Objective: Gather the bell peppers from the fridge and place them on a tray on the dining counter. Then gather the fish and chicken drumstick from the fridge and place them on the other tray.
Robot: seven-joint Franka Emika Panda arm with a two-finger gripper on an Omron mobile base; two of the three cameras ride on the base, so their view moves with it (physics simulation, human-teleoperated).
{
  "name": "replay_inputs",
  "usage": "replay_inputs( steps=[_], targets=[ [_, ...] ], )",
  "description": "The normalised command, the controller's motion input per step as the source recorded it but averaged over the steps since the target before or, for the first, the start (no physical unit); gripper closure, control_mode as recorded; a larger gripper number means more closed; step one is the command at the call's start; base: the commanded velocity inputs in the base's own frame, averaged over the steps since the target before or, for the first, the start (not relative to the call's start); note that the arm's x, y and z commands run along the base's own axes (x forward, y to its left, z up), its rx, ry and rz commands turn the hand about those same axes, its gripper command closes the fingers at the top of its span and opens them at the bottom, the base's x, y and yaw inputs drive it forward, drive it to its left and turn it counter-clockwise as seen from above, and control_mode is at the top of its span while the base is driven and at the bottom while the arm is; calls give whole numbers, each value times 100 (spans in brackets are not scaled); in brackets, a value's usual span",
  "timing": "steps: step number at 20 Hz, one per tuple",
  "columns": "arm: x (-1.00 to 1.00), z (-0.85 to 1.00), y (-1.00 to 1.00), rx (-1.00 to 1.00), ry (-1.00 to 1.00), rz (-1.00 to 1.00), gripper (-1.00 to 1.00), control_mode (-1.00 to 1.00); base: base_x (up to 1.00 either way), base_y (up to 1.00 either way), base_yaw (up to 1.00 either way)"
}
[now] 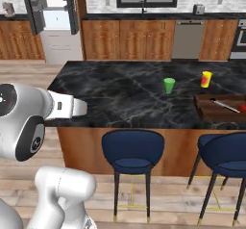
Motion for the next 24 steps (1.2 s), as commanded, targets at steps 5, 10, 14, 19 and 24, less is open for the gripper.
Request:
replay_inputs(
  steps=[5,10,14,19,24],
  targets=[
    [0,0,0,0,0,0,100,100,0,-100,0],
    [0,0,0,0,0,0,100,100,4,-98,0],
    [0,0,0,0,0,0,100,100,5,-93,0],
    [0,0,0,0,0,0,100,100,10,-83,0],
    [0,0,0,0,0,0,100,100,28,-49,0]
  ],
)
